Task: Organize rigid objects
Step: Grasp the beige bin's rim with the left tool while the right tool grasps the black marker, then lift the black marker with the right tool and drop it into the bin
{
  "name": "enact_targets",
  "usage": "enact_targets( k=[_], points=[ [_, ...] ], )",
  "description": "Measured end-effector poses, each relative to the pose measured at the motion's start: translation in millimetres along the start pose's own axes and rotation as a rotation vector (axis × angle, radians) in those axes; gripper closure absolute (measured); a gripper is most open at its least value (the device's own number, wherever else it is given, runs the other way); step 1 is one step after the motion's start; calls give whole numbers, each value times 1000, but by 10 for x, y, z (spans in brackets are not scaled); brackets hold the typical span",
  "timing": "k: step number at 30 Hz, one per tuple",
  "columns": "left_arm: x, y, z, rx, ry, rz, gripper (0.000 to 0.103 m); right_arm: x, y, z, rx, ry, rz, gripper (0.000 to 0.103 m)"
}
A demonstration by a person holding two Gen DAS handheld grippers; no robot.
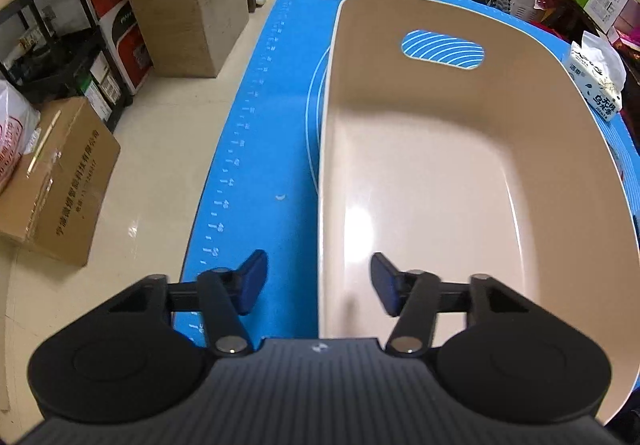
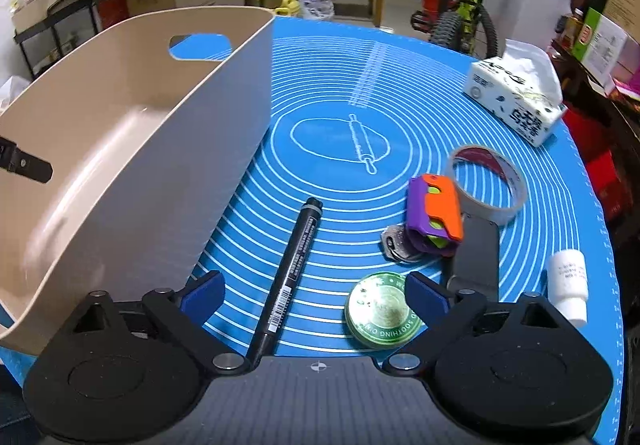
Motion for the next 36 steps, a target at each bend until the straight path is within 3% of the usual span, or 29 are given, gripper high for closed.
enact_targets(
  k=[2,4,9,14,17,18,20,21,36],
  points=[
    [23,0,-18,18,-2,2,70,28,7,-30,6,-6,13,14],
    [51,-2,-35,33,-10,8,81,50,8,-63,10,-10,26,17],
    [49,-21,-35,35,1,-2,83,96,-18,-143,19,-12,30,25],
    [70,-15,-60,35,35,12,98,168,-62,-188,21,-8,53,37],
    [47,-12,-74,31,34,9,99,220,-70,-234,38,-10,72,49],
    [49,-13,-77,30,34,10,99,237,-57,-262,54,-12,79,58],
    [52,-8,-81,28,39,15,99,239,-44,-270,54,-20,67,62],
    [56,-10,-83,27,41,17,99,232,-39,-269,54,-40,50,72],
    [75,3,-102,26,51,25,99,162,-44,-184,25,-58,-23,79]
  ],
)
Point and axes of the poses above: each gripper's, at about its wrist camera, not at the fingertips, and z roughly against the way its jaws point, x to its left, y to its underside, the point moved 5 cm from there along -z, roughly the way its jaws point, and after that the axes turned 5 degrees about y, right-handed, at the moved point
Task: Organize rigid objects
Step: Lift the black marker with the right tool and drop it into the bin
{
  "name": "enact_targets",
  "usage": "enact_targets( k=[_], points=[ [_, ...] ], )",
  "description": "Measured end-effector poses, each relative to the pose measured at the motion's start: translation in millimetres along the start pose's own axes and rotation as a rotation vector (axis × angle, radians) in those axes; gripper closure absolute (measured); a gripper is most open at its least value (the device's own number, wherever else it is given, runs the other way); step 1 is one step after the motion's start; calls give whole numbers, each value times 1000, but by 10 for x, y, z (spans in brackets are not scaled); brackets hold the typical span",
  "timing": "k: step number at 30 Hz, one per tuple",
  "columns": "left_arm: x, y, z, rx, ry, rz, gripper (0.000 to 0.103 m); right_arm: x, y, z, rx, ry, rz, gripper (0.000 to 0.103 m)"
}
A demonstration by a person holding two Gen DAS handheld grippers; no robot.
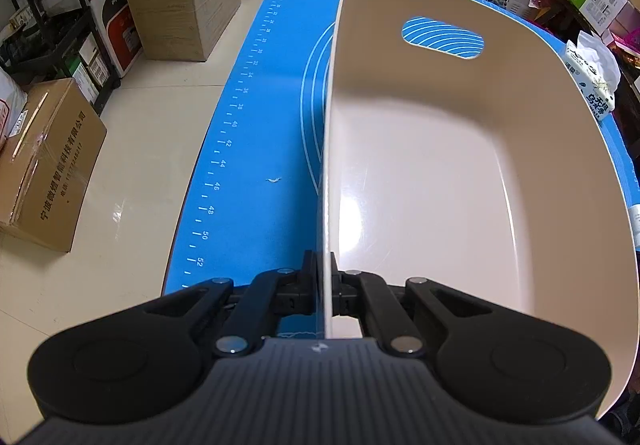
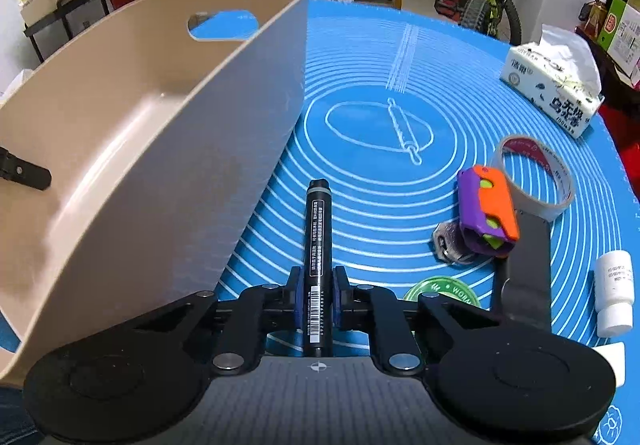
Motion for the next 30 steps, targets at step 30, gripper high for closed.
enact_targets(
  k=[30],
  points=[
    [6,-2,-18,4,1,14,99,688,-1244,738,-280,-78,61,79]
  ],
)
Point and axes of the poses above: each gripper's, at about its wrist camera, not at the fingertips, and z roughly against the way its jaws point, x to its left, y to its underside, the point moved 5 cm from there along -z, roughly the way its jaws point, and after that the axes turned 5 degrees about y, right-handed, at the moved point
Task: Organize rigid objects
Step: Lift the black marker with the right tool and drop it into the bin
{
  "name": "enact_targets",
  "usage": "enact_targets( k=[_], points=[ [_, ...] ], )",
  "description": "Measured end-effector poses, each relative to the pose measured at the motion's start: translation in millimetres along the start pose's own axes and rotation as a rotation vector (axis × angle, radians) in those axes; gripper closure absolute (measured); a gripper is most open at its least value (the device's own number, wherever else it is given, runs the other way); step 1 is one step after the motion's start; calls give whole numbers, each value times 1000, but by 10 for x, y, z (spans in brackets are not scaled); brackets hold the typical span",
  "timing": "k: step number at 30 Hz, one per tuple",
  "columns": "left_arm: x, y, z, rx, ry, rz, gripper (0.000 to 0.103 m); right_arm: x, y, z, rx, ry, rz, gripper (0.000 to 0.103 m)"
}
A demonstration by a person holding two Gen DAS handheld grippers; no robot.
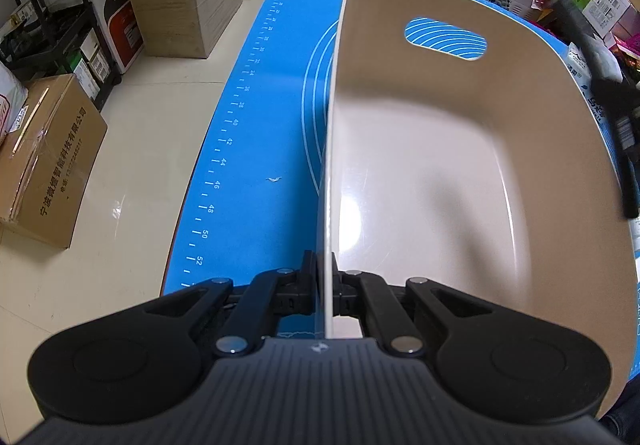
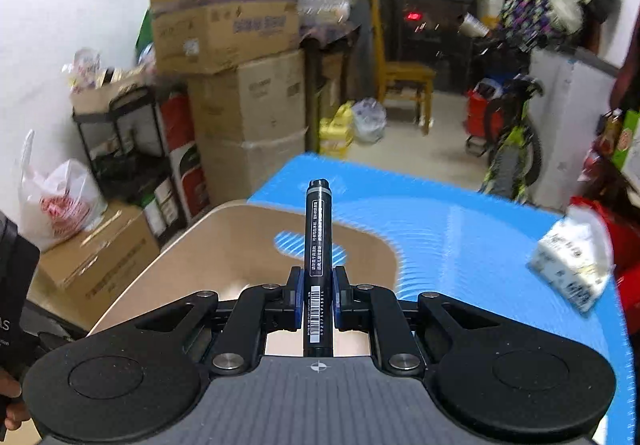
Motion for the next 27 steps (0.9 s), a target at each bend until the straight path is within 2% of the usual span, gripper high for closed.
enact_targets(
  k=[9,14,20,22,24,27],
  points=[
    [-1,-6,-8,0,3,2,99,426,344,-515,234,10,183,79],
    [1,-4,-7,0,3,3,99,585,511,-704,398,-27,279,79],
    [9,7,-7,-1,8,10,98,586,616,-726,456,2,302,78],
    [12,5,-12,0,6,9,98,590,603,-729,451,1,294,58],
    [13,7,-14,0,6,11,99,579,531,-666,399,-29,276,40],
    [13,11,-15,-1,6,11,99,562,463,-522,327,-66,243,35]
  ],
)
Point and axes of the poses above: each gripper's, at about its wrist camera, not at the fingertips, and z roughly against the way its jaws point, x to its left, y to its underside, the point moved 5 cm from there along -z, roughly the way its jaws point, and after that the axes turned 5 degrees about y, right-handed, at the moved point
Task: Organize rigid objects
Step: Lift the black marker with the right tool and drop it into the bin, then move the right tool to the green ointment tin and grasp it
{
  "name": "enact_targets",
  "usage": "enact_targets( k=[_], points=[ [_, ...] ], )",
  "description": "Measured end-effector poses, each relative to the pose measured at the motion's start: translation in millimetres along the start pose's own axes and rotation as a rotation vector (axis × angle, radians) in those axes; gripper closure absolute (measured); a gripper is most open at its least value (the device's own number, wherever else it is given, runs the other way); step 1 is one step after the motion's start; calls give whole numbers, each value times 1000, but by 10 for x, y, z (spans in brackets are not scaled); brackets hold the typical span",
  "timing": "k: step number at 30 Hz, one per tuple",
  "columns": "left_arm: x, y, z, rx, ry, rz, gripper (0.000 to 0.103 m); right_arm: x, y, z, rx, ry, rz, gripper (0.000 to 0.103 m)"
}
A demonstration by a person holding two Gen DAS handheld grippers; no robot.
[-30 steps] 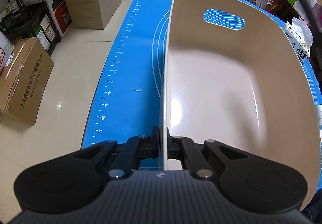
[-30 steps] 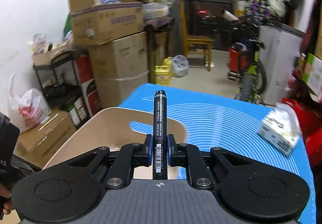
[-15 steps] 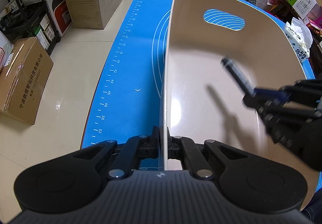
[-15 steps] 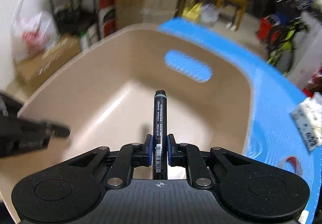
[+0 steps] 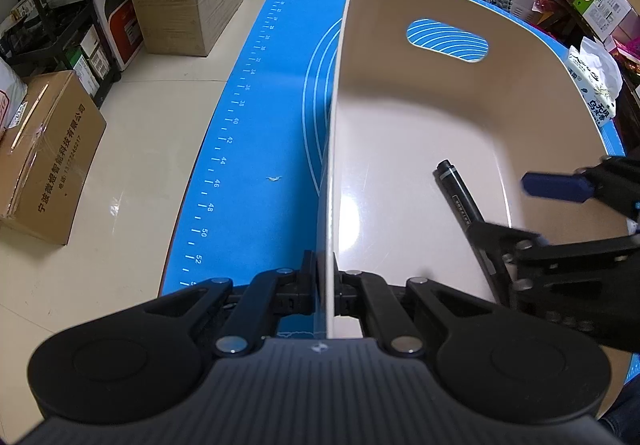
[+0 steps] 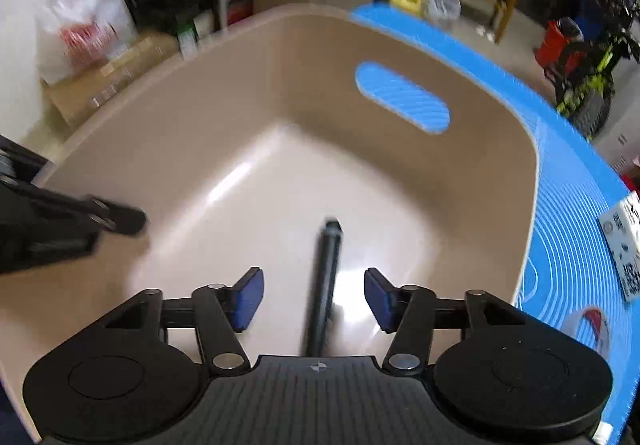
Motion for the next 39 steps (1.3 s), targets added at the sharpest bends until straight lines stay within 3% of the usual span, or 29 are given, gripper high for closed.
enact_targets(
  k=[9,15,21,25,31,39],
  points=[
    [5,-3,-1,1,0,1,98,-541,27,562,-170,18,-146,30],
    [11,-5,9,1,3,5,98,-1129,295,866,-250,107,-232,27],
    [16,-9,7,2,3,9,98,-1681,781,761,-171,214,-340,27],
    [14,-7,8,1,0,10,98,-1789,1083,586,-132,230,-387,27],
    [6,-13,6,3,-1,13,98,-1705,1419,310,-92,201,-399,27],
    [7,-11,5,2,1,14,98,-1445,1482,133,-51,173,-360,31]
  ],
)
Point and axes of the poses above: each gripper's, at about its wrist camera, not at the fingertips, and z roughly against the way its jaws point, x to its left, y to its underside, the point moved 5 cm from there along -z, roughly the way its jaws point, and after that the axes turned 5 degrees about y, right-handed, at the moved point
